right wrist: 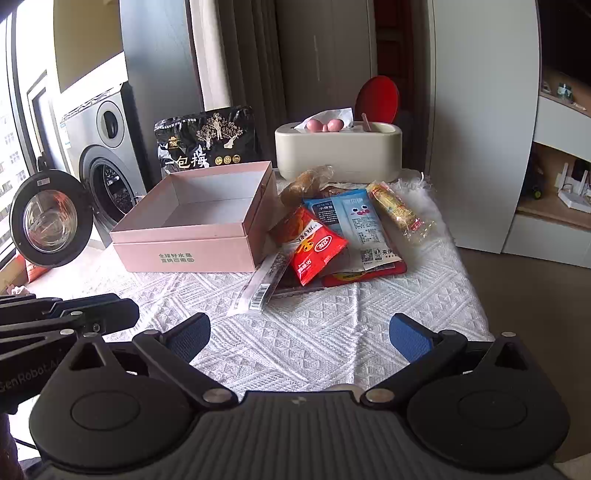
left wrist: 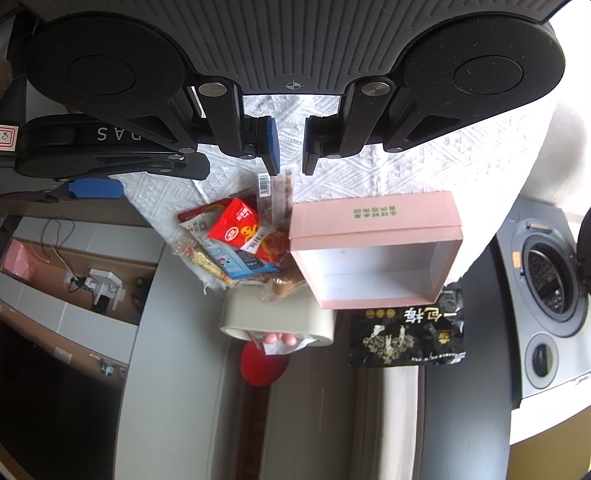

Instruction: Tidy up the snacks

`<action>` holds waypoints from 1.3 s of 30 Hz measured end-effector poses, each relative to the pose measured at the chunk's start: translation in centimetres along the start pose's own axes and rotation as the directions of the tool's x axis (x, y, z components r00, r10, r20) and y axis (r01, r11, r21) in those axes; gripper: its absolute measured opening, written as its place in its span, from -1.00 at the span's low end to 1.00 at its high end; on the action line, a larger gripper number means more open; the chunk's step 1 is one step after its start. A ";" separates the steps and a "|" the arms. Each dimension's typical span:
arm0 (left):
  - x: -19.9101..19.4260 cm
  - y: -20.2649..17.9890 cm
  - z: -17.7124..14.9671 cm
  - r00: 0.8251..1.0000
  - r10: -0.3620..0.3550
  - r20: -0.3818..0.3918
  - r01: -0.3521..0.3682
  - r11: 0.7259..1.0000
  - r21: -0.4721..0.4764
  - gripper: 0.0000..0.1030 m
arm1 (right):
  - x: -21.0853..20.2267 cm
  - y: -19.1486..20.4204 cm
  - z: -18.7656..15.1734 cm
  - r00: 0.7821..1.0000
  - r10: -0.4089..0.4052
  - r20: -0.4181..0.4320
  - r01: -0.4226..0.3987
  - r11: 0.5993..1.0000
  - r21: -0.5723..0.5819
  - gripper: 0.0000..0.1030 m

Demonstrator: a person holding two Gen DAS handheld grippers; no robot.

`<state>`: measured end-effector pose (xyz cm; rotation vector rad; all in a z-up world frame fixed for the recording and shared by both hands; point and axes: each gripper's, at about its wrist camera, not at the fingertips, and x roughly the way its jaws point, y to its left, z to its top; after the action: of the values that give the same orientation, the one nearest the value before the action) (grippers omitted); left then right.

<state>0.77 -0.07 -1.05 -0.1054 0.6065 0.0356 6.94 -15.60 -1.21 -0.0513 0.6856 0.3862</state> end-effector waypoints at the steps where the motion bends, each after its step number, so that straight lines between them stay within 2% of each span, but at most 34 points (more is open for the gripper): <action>1: -0.2 0.2 0.1 1.000 -0.002 -0.003 0.002 1.000 -0.002 -0.66 | 0.0 -0.1 0.0 1.000 0.000 -0.002 0.000 1.000 0.001 1.00; 25: 0.5 0.4 0.1 0.998 -0.001 -0.057 0.000 1.000 -0.019 -0.66 | 0.5 -0.5 -0.4 1.000 0.002 -0.027 -0.001 1.000 0.019 1.00; 39: 0.5 0.4 0.0 0.998 -0.002 -0.056 0.000 1.000 -0.019 -0.66 | 0.4 -0.6 -0.3 1.000 0.000 -0.030 0.001 1.000 0.027 1.00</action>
<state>1.15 0.36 -1.35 -0.1258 0.6620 0.0377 7.26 -16.12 -1.77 -0.0321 0.7202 0.3760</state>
